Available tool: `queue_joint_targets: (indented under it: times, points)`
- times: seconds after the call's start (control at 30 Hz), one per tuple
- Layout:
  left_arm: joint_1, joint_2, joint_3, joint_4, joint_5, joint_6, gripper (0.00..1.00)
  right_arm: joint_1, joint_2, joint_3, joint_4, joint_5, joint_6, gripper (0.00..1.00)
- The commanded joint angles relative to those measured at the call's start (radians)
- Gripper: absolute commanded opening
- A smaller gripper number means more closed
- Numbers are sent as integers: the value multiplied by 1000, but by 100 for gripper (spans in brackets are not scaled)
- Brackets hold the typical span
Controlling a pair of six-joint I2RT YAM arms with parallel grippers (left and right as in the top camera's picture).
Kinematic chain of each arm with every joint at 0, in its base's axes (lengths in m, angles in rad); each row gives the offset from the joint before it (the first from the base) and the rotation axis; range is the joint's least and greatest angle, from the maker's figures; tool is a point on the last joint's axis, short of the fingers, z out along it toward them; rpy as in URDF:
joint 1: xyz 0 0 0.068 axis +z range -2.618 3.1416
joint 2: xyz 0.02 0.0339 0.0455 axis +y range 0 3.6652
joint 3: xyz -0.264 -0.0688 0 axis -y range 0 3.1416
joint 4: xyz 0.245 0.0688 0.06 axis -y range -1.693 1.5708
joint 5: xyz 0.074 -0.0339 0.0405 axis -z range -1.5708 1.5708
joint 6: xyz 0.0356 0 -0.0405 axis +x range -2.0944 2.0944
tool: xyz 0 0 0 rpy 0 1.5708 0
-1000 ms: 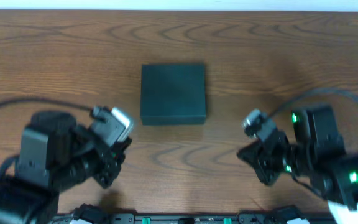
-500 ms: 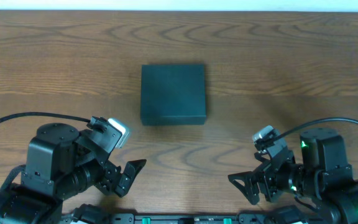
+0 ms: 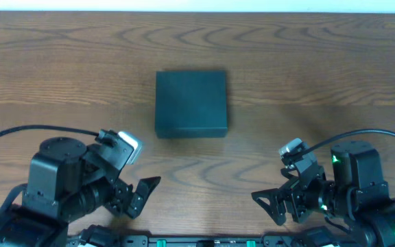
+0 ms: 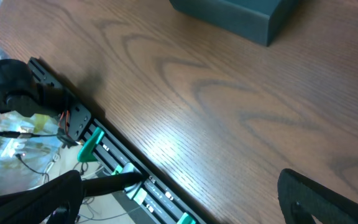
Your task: Pack container
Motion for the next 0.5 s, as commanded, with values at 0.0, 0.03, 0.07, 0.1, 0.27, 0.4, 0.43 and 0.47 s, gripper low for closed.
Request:
queue_joint_targets:
  times: [0.0, 0.03, 0.07, 0.1, 0.27, 0.4, 0.43, 0.47]
  points:
    - [11, -42, -6, -24, -88, 10, 95, 13, -1, -7, 2, -4, 16, 99]
    - [16, -56, -11, -14, -100, 10, 95, 13, -1, -7, 2, -4, 16, 99]
    - [25, -76, -25, 13, -104, 10, 95, 13, -1, -7, 2, -4, 16, 99]
    - [36, -97, -43, 50, -128, 8, 95, 13, -1, -7, 2, -4, 16, 99]
    - [139, -279, -304, 331, -348, -93, 96, 13, -1, -7, 2, -4, 16, 99]
    - [223, -437, -545, 465, -417, -198, 95, 13, -1, -7, 2, -4, 16, 99]
    - [240, -475, -597, 488, -420, -209, 95, 13, -1, -7, 2, -4, 16, 99]
    - [254, -510, -644, 506, -420, -216, 95, 13, -1, -7, 2, -4, 16, 99]
